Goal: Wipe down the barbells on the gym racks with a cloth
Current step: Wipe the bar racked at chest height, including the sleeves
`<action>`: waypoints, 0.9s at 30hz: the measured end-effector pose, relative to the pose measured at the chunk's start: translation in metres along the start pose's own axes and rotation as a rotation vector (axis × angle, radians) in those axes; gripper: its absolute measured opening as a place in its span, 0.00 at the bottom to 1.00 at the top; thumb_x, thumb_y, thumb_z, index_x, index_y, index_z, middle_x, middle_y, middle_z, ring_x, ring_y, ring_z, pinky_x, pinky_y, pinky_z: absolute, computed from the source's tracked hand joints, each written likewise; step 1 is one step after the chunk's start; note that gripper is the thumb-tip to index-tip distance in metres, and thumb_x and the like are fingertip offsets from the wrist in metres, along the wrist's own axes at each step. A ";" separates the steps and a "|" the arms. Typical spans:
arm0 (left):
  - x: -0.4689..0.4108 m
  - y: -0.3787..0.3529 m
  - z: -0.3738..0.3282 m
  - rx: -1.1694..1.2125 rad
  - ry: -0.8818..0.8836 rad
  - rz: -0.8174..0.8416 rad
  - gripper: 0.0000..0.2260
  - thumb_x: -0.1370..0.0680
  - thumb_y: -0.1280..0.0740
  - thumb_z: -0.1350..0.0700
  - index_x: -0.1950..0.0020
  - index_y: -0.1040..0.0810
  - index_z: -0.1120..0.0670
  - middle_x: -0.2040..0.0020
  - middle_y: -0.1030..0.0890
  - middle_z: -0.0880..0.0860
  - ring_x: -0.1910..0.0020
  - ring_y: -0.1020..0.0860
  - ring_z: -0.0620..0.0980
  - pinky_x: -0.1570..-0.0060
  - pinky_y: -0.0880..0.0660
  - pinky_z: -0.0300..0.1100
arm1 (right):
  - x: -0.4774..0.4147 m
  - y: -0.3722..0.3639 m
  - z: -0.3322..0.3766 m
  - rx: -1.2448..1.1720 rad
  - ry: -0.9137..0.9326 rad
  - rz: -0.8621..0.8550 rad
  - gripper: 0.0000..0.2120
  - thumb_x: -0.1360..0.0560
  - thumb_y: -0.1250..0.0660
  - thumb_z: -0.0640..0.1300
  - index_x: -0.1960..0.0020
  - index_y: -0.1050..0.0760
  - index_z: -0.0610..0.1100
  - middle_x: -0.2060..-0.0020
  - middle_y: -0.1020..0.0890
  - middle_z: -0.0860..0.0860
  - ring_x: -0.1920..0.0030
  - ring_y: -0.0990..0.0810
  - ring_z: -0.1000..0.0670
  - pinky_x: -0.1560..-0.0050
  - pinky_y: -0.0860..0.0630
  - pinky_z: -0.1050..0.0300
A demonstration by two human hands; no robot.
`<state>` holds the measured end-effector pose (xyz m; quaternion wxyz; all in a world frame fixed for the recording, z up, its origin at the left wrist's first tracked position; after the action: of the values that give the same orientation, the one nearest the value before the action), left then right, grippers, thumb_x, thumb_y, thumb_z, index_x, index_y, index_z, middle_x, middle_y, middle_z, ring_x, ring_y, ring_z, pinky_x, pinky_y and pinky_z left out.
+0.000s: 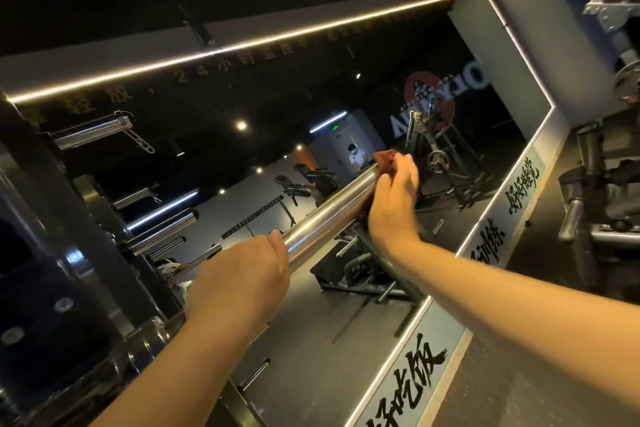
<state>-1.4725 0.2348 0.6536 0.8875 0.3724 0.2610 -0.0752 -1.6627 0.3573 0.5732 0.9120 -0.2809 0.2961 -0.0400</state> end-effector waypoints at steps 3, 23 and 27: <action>-0.004 -0.006 0.002 0.214 0.018 -0.034 0.13 0.13 0.52 0.49 0.35 0.33 0.51 0.57 0.27 0.47 0.62 0.26 0.44 0.63 0.28 0.37 | 0.065 -0.032 0.002 0.000 0.040 0.115 0.29 0.13 0.47 0.46 0.18 0.57 0.60 0.21 0.60 0.66 0.24 0.51 0.62 0.30 0.41 0.63; -0.032 -0.010 -0.013 0.262 -0.095 0.137 0.17 0.14 0.56 0.46 0.43 0.30 0.49 0.52 0.23 0.49 0.50 0.23 0.47 0.41 0.26 0.44 | 0.024 -0.023 0.014 -0.049 -0.159 -0.028 0.24 0.13 0.49 0.43 0.18 0.45 0.50 0.18 0.53 0.55 0.20 0.46 0.51 0.30 0.41 0.59; -0.045 -0.011 -0.028 0.343 -0.162 0.115 0.16 0.14 0.54 0.45 0.52 0.31 0.48 0.57 0.25 0.49 0.57 0.25 0.46 0.50 0.31 0.40 | 0.000 -0.005 0.010 -0.028 -0.154 -0.135 0.21 0.13 0.49 0.42 0.21 0.40 0.47 0.19 0.46 0.49 0.22 0.40 0.50 0.33 0.37 0.58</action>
<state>-1.5262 0.2441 0.6540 0.8320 0.5250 0.1505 -0.0975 -1.6569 0.3578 0.5823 0.9233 -0.3150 0.2061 -0.0758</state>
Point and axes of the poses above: each hand's wrist, its own x-axis away from the middle knuckle, its own y-axis out of the back of the hand, z = x × y, the point moved 7 cm from there along -x, towards the middle knuckle
